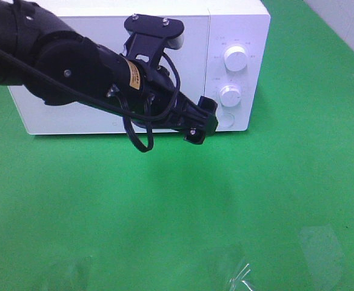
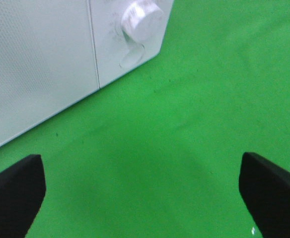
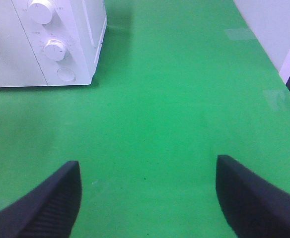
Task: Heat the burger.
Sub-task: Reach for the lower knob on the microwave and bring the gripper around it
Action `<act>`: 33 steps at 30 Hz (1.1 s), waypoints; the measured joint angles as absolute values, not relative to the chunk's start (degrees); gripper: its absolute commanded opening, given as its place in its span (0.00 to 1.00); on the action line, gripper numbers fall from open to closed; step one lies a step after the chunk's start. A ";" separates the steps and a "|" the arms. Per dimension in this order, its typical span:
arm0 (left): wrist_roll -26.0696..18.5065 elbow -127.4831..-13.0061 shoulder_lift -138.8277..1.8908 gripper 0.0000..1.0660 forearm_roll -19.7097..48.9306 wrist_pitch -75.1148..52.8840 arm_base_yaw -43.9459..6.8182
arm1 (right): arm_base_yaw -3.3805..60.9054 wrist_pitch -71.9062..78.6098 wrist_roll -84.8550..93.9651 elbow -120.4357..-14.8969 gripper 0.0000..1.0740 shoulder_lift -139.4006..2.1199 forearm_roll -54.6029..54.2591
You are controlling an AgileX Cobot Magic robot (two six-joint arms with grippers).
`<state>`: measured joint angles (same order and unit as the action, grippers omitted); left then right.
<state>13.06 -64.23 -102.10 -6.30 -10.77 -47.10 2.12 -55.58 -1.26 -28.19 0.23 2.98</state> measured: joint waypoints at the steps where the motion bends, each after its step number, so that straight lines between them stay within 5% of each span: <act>1: 13.06 -64.23 -102.10 0.94 -6.30 -10.77 -47.10 | 2.12 -55.58 -1.26 -28.19 0.70 0.23 2.98; 16: 13.06 -64.29 -91.73 0.94 -1.32 -41.54 -48.82 | 2.12 -55.58 -1.26 -28.19 0.70 0.23 2.98; 21: 13.06 -64.29 -90.30 0.94 -0.46 -50.59 -45.55 | 2.12 -55.58 -1.26 -28.19 0.70 0.23 2.98; 25: 9.80 -64.29 -88.29 0.94 0.97 -57.98 -37.36 | 2.12 -55.58 -1.26 -28.19 0.70 0.23 2.98; 28: 9.28 -64.29 -87.72 0.94 1.15 -58.61 -36.04 | 2.12 -55.58 -1.26 -28.19 0.70 0.23 2.98; 33: 5.44 -64.46 -82.79 0.94 2.81 -63.54 -24.69 | 2.12 -55.58 -1.26 -28.19 0.70 0.23 2.98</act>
<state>5.44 -64.46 -82.79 2.81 -63.54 -24.69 2.12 -55.58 -1.26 -28.19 0.23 2.98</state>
